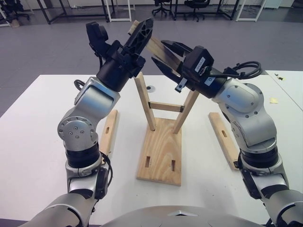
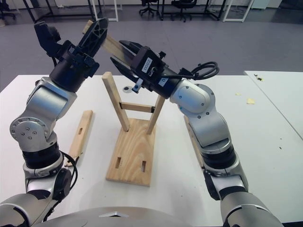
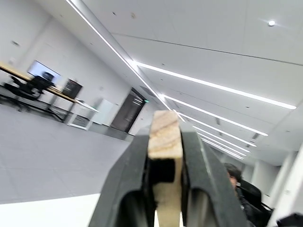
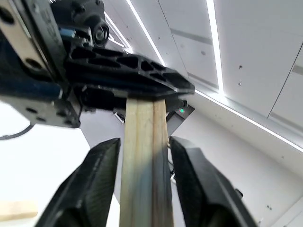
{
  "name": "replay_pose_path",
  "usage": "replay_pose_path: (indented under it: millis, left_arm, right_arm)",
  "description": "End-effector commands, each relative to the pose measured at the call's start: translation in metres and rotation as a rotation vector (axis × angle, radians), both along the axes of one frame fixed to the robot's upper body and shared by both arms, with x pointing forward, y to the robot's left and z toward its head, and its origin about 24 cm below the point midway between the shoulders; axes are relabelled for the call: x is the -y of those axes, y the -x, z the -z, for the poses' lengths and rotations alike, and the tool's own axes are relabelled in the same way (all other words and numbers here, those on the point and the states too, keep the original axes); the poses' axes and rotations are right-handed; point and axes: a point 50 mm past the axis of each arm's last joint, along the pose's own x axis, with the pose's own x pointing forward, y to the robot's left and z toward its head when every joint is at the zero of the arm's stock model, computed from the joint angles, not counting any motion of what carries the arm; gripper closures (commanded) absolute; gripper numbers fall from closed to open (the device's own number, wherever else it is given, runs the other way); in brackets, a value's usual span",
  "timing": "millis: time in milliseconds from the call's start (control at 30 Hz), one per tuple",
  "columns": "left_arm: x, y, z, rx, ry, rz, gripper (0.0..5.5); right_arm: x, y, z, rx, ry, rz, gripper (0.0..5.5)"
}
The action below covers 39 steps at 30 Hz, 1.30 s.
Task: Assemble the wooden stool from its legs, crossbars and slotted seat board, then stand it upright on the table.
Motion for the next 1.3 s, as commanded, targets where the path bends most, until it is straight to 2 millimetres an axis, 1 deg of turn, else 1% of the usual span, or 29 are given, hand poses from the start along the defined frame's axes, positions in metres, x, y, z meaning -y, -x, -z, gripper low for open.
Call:
replay_pose_path:
  millis: [33, 67, 100, 133, 167, 200, 233, 267, 300, 333, 367, 400, 433, 467, 500, 533, 567, 667, 733, 800, 900, 1000, 1067, 1133, 1200, 1300]
  left_arm:
    - [-0.032, -0.002, -0.019, 0.083, -0.042, -0.171, 5.1]
    - [-0.048, 0.0, -0.024, 0.089, -0.027, -0.232, 5.1]
    - [-0.074, 0.004, -0.027, 0.094, -0.011, -0.312, 5.1]
    - [-0.105, 0.011, -0.024, 0.087, -0.018, -0.411, 5.1]
    - [-0.13, 0.018, -0.02, 0.073, -0.032, -0.487, 5.1]
    - [-0.151, 0.024, -0.011, 0.048, -0.06, -0.546, 5.1]
    - [-0.166, 0.027, -0.001, 0.013, -0.098, -0.59, 5.1]
    - [-0.177, 0.029, 0.016, -0.03, -0.123, -0.611, 5.1]
    - [-0.186, 0.031, 0.039, -0.092, -0.152, -0.633, 5.1]
    - [-0.191, 0.033, 0.058, -0.135, -0.176, -0.637, 5.1]
    - [-0.195, 0.034, 0.082, -0.201, -0.187, -0.643, 5.1]
    - [-0.194, 0.034, 0.105, -0.259, -0.2, -0.632, 5.1]
    - [-0.191, 0.034, 0.123, -0.306, -0.208, -0.618, 5.1]
    - [-0.184, 0.03, 0.142, -0.347, -0.191, -0.592, 5.1]
    - [-0.177, 0.026, 0.153, -0.367, -0.17, -0.574, 5.1]
    - [-0.169, 0.021, 0.162, -0.382, -0.153, -0.564, 5.1]
    - [-0.162, 0.018, 0.17, -0.395, -0.149, -0.561, 5.1]
    - [-0.156, 0.019, 0.19, -0.442, -0.179, -0.575, 5.1]
    - [-0.156, 0.024, 0.196, -0.457, -0.184, -0.592, 5.1]
    - [-0.155, 0.03, 0.196, -0.465, -0.182, -0.609, 5.1]
    - [-0.157, 0.04, 0.187, -0.461, -0.173, -0.647, 5.1]
    - [-0.159, 0.043, 0.178, -0.451, -0.187, -0.661, 5.1]
    - [-0.159, 0.041, 0.176, -0.45, -0.216, -0.66, 5.1]
    - [-0.157, 0.038, 0.18, -0.465, -0.246, -0.657, 5.1]
    - [-0.156, 0.039, 0.184, -0.478, -0.274, -0.663, 5.1]
    - [-0.158, 0.039, 0.186, -0.487, -0.302, -0.689, 5.1]
  right_arm:
    - [0.01, -0.002, 0.007, -0.064, -0.034, 0.074, 2.74]
    - [0.013, -0.001, 0.008, -0.077, -0.047, 0.088, 2.57]
    - [0.016, 0.003, 0.009, -0.1, -0.077, 0.088, 2.38]
    - [0.02, 0.012, 0.013, -0.149, -0.114, 0.063, 2.23]
    - [0.023, 0.021, 0.019, -0.194, -0.122, 0.032, 2.12]
    - [0.025, 0.03, 0.027, -0.257, -0.109, -0.016, 2.12]
    - [0.027, 0.038, 0.034, -0.326, -0.102, -0.063, 2.12]
    - [0.028, 0.047, 0.043, -0.422, -0.086, -0.131, 2.12]
    - [0.03, 0.056, 0.055, -0.533, -0.026, -0.21, 2.12]
    - [0.032, 0.064, 0.065, -0.623, 0.03, -0.263, 2.12]
    - [0.035, 0.07, 0.08, -0.726, 0.115, -0.302, 2.12]
    - [0.04, 0.076, 0.098, -0.841, 0.211, -0.33, 2.12]
    - [0.044, 0.082, 0.114, -0.946, 0.291, -0.351, 2.12]
    - [0.052, 0.092, 0.134, -1.057, 0.401, -0.373, 2.12]
    - [0.058, 0.1, 0.148, -1.136, 0.488, -0.395, 2.12]
    - [0.063, 0.104, 0.16, -1.171, 0.552, -0.401, 2.12]
    - [0.064, 0.102, 0.168, -1.17, 0.57, -0.397, 2.12]
    - [0.058, 0.099, 0.179, -1.146, 0.589, -0.412, 2.12]
    - [0.055, 0.099, 0.182, -1.132, 0.596, -0.417, 2.12]
    - [0.054, 0.099, 0.183, -1.122, 0.589, -0.414, 2.12]
    - [0.052, 0.1, 0.183, -1.117, 0.575, -0.407, 2.12]
    - [0.051, 0.101, 0.186, -1.116, 0.578, -0.386, 2.12]
    - [0.057, 0.098, 0.195, -1.119, 0.64, -0.306, 2.12]
    - [0.071, 0.094, 0.204, -1.115, 0.75, -0.216, 2.12]
    - [0.078, 0.091, 0.204, -1.104, 0.795, -0.176, 2.12]
    - [0.082, 0.085, 0.197, -1.069, 0.798, -0.143, 2.12]
